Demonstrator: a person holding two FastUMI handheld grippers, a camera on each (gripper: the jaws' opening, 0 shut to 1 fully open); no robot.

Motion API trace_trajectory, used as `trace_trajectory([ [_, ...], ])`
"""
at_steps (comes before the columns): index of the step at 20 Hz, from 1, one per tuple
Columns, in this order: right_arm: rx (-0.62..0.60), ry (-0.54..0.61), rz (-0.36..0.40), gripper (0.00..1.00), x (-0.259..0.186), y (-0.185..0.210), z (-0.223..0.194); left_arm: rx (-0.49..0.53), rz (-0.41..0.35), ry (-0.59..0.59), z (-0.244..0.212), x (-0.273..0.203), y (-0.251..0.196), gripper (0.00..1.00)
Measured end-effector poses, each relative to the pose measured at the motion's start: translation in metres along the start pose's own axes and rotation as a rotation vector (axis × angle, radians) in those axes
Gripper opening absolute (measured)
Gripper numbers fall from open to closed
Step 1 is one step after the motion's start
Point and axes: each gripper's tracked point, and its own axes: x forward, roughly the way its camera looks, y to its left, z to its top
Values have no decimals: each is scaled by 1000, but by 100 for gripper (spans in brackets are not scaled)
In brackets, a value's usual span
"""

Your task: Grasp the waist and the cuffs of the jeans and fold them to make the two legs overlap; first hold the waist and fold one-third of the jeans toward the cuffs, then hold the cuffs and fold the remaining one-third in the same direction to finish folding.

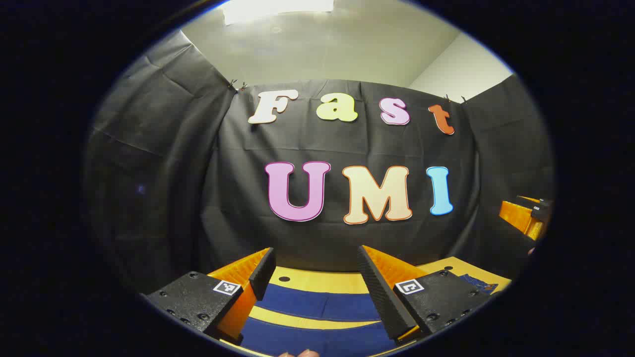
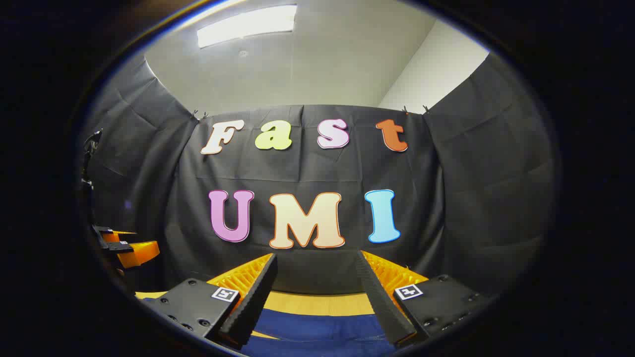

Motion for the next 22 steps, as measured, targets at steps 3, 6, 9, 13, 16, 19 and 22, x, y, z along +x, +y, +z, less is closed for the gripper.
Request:
trace_trajectory([
  [3, -1, -10, 5, 98, 1, 1, 4, -1, 2, -1, 0, 0, 1, 98],
  [6, -8, -6, 8, 98, 1, 1, 0, 5, 5, 7, -4, -1, 2, 98],
  [9, -9, -2, 11, 98, -1, 2, -1, 9, 9, 11, -5, -2, 5, 98],
  [13, -13, -5, 17, 96, 0, 4, -1, 13, 12, 17, -7, -3, 7, 98],
  [16, -8, 2, 16, 98, -1, 4, -5, 23, 11, 20, -9, -5, 8, 98],
  [19, -7, 4, 15, 99, -1, 5, -5, 27, 13, 25, -11, -6, 9, 97],
  [22, -7, 2, 20, 99, -2, 8, -5, 26, 10, 28, -12, -7, 11, 98],
])
